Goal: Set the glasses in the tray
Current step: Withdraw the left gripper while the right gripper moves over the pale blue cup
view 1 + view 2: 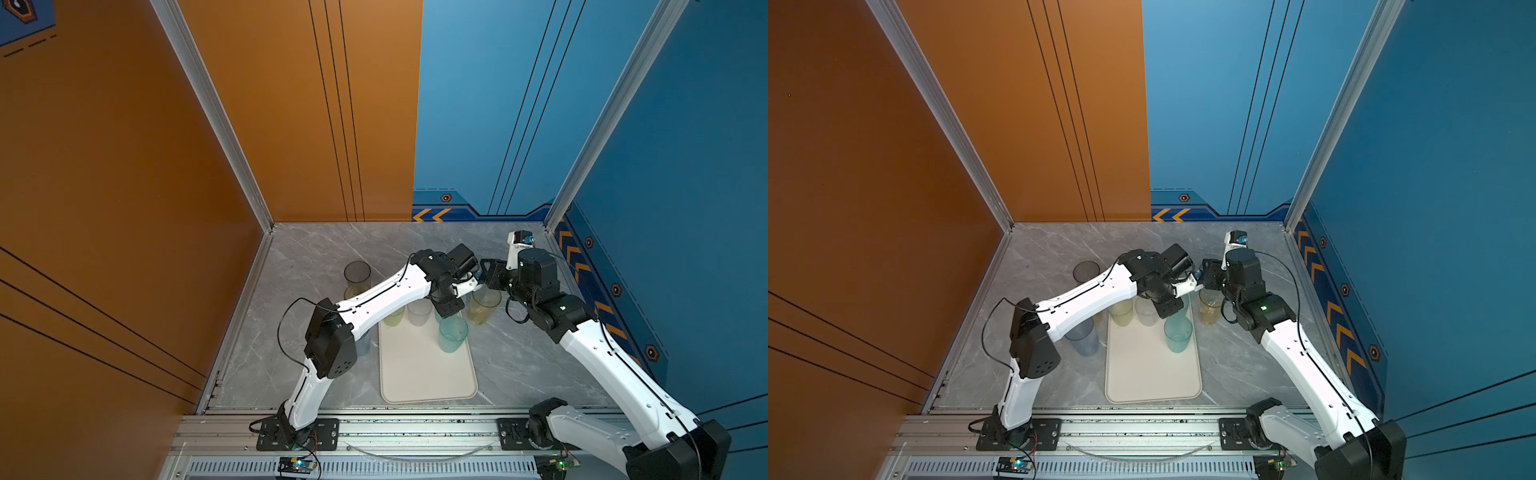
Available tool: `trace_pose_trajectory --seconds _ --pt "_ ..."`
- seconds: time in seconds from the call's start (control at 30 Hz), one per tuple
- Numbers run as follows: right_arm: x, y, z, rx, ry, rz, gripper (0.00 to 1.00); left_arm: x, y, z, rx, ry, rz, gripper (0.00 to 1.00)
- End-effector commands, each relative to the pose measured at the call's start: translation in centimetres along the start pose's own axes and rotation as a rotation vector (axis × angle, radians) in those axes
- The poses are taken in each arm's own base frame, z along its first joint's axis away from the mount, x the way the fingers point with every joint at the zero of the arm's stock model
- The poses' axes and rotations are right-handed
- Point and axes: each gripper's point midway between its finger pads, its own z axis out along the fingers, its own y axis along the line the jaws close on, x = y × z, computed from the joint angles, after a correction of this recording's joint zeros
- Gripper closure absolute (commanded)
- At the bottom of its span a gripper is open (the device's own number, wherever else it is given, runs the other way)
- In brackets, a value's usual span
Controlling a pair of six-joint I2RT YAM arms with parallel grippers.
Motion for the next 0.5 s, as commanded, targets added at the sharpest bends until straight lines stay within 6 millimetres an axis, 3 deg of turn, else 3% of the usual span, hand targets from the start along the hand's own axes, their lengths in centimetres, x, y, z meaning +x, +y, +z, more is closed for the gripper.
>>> trace_pose_trajectory --seconds 0.0,0.2,0.47 --pt "1.0 -0.4 0.4 0.018 0.048 -0.016 0.52 -2.2 1.6 -4.2 -0.044 -0.181 -0.060 0.78" --pt "1.9 -0.9 0.8 0.033 0.086 -0.027 0.52 -1.4 4.7 -7.1 -0.105 -0.346 -0.216 0.79" --pt "2.5 -1.7 0.6 0.063 0.118 -0.040 0.52 2.5 9.4 -13.1 -0.281 -0.515 -0.403 0.78"
